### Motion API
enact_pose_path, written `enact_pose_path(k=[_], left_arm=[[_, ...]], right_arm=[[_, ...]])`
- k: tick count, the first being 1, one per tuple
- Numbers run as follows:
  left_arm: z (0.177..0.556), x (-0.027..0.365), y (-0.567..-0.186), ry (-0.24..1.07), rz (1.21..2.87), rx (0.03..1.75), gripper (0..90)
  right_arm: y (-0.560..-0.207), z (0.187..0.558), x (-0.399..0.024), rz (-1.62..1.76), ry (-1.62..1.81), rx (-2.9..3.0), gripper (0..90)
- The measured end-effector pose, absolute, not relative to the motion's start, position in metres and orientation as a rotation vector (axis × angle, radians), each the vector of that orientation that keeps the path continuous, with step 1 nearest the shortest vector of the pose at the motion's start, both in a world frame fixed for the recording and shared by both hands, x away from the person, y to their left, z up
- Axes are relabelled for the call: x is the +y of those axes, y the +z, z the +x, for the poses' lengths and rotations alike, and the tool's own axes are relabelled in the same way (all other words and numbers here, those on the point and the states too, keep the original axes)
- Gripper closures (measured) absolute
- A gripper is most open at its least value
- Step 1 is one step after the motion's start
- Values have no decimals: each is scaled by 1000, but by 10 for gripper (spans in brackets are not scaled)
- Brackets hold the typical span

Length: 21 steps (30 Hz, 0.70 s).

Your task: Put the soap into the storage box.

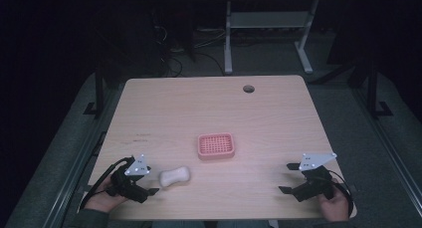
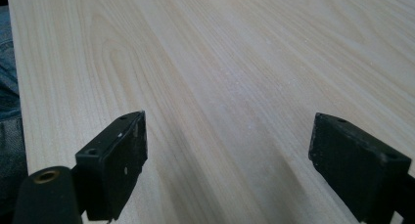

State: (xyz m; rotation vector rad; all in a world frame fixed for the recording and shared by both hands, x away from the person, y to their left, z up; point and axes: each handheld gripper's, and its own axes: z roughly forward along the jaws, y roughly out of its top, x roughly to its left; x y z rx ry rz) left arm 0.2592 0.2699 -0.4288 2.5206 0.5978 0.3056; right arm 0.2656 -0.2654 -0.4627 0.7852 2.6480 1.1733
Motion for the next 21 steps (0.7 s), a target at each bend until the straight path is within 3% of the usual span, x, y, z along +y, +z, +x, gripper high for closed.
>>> enact_pose_path(k=[21], left_arm=[[265, 258, -426, 313, 2530, 563, 231]], right_arm=[[-463, 266, -265, 787, 1174, 2650, 141]])
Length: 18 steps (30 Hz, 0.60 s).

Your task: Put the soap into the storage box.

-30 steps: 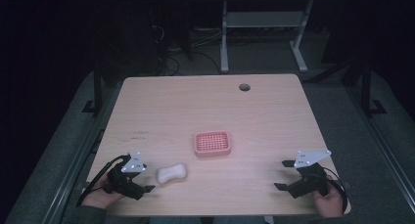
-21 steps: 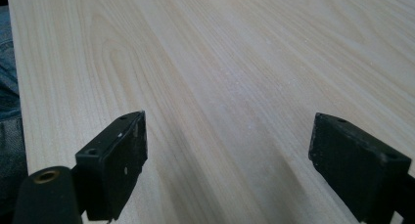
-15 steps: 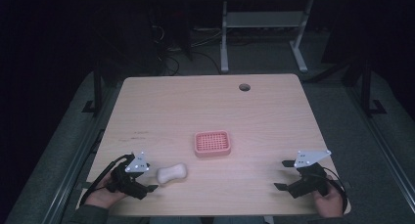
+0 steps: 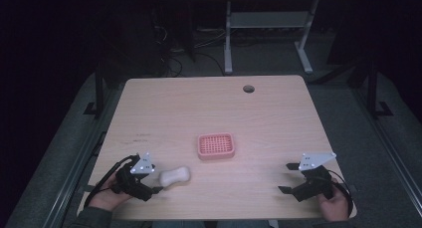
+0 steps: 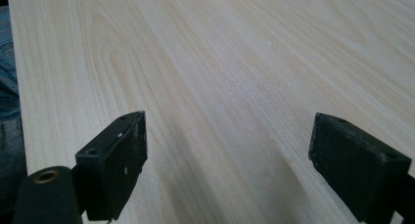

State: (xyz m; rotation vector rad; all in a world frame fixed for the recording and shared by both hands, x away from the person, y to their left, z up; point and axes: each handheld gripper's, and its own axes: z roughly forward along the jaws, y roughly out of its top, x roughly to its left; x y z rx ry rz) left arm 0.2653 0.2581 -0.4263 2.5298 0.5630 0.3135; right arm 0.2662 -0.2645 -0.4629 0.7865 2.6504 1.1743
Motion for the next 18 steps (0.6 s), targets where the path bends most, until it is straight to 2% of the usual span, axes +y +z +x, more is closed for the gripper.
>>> enact_pose_path(k=[18], left_arm=[[273, 242, -423, 300, 2546, 513, 236]], right_arm=[[-463, 267, -263, 780, 1168, 2660, 141]])
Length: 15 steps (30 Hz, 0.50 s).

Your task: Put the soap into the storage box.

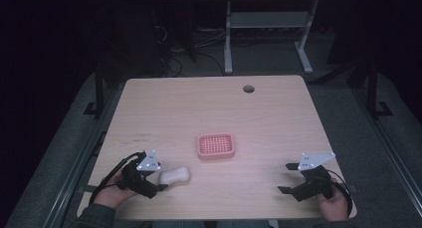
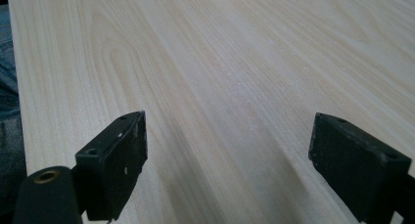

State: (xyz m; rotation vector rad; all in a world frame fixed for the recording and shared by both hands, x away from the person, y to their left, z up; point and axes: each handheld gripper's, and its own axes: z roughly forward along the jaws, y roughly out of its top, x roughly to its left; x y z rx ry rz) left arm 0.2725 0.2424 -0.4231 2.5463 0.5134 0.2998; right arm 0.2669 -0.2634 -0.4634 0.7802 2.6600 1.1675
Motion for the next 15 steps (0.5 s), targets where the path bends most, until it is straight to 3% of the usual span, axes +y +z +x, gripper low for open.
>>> enact_pose_path(k=[15], left_arm=[[279, 230, -425, 279, 2584, 477, 235]], right_arm=[[-463, 266, -264, 780, 1170, 2657, 141]])
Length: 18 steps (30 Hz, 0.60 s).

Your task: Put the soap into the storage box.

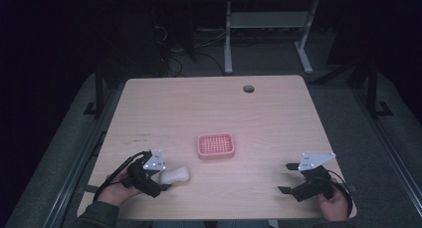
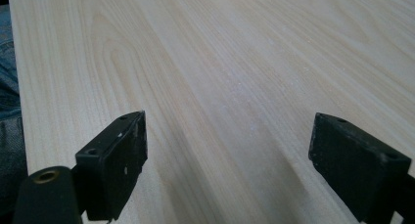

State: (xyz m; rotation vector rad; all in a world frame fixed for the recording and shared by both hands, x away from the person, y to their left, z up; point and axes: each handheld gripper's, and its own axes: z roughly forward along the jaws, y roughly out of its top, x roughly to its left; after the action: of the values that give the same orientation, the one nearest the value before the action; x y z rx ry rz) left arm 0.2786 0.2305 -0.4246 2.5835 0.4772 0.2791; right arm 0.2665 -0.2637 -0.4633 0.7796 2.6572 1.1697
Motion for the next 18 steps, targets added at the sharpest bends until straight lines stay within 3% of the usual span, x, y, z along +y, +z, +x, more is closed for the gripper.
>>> enact_pose_path(k=[18], left_arm=[[290, 215, -430, 237, 2620, 453, 231]], right_arm=[[-463, 266, -263, 773, 1169, 2661, 141]])
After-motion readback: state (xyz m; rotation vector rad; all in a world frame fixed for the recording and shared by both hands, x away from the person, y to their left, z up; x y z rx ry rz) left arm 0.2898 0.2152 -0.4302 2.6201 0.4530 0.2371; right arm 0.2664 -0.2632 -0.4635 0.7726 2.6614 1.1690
